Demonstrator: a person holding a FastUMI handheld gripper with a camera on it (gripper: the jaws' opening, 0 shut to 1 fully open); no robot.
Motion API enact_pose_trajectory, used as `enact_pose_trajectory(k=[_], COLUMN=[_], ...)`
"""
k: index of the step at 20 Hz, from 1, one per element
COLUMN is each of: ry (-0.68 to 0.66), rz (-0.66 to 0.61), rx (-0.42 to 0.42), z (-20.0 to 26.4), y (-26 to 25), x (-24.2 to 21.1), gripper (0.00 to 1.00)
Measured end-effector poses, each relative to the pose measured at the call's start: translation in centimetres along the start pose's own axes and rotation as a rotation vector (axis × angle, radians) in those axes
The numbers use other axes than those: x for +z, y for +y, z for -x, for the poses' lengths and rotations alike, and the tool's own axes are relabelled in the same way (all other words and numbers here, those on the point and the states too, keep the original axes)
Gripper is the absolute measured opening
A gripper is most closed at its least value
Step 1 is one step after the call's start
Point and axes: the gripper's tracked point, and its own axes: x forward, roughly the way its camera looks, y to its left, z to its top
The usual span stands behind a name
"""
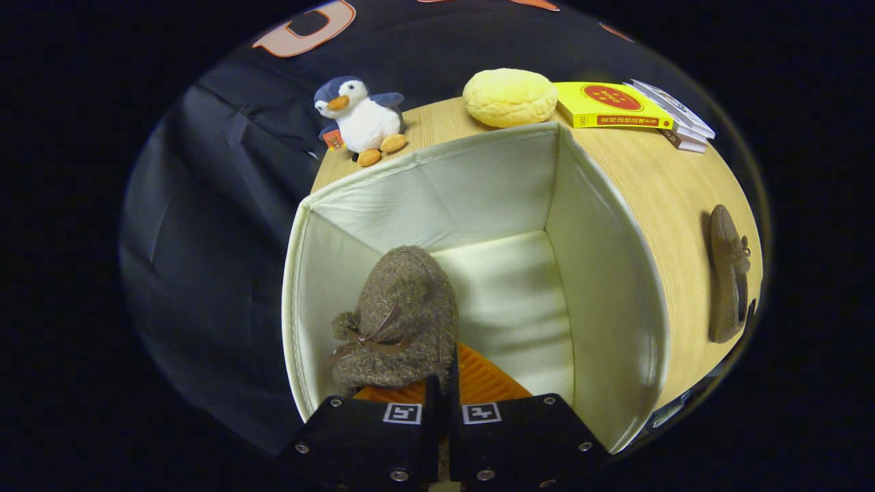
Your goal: Open the storage box then place both shoes into the box .Put the left shoe in first, then the right shoe, with the right side of both shoes facing outward in a uniform manner.
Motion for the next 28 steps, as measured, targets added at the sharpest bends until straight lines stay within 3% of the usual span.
enact_pose_trajectory(k=[3,7,12,14,20,28], ry=[0.071,0.053,-0.041,-0.099,-0.245,-0.311], rz=[0.005,0.030,0.064,0.070,0.099,0.043], rx=[0.111,0.255,0.339,0.354,0.263,0.029], z=[1.2,4.9,9.5,11.3,13.8,13.6], y=[1.7,2.2,-0.8,-2.9,-13.3,-30.9], x=[-1.2,-0.8,1.2,2.6,5.3,5.4], gripper=[0.24,0.42,0.76,0.85,0.96,0.96])
